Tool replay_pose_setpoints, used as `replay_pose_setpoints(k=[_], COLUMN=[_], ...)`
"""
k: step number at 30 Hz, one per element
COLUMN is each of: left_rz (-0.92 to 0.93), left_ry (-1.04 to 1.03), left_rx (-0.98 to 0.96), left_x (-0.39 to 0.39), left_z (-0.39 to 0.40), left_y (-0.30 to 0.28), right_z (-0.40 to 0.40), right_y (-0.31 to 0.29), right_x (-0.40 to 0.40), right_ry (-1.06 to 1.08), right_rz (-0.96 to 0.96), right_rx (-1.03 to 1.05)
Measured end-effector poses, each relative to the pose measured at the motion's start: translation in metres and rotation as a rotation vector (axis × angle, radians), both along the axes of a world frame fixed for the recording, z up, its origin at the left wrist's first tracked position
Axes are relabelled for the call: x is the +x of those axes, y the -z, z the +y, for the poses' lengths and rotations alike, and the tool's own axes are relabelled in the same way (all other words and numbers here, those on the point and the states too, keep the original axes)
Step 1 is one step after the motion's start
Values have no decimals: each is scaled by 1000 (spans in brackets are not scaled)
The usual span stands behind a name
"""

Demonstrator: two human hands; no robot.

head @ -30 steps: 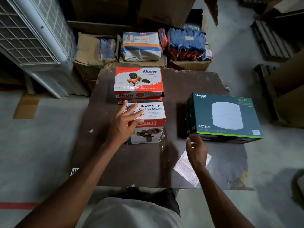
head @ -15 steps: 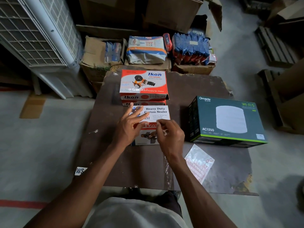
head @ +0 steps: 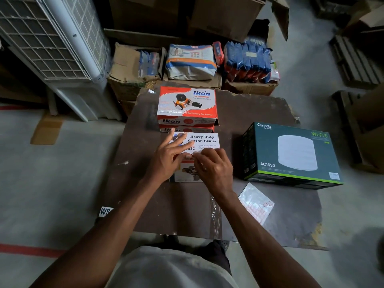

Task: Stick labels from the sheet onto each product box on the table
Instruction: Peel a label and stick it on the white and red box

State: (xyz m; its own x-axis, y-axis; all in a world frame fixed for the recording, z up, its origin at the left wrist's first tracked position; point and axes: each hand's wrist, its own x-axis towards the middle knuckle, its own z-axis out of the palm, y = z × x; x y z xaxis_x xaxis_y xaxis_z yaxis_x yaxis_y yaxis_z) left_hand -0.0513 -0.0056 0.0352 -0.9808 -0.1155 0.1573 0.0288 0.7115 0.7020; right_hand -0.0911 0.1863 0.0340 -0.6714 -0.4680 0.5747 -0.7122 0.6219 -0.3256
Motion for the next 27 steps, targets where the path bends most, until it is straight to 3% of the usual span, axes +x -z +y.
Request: replay_pose_setpoints(k=[5,12,23,27], left_rz=[-4,5,13,39], left_ry=[8,6,38,43], left_rx=[7,10,-47,-32], left_x=[-2,-1,0,-3], left_z=[-2,-1,-4,-7], left_y=[-2,-3,0,3], right_z=[0,-7,2,2], right_y=[1,-18,0,-5], right_x=[-1,-1,-12,-14], right_ry=[3,117,146,174], right_rz=[-43,-302,-70,-192], right_rx=[28,-83,73,41])
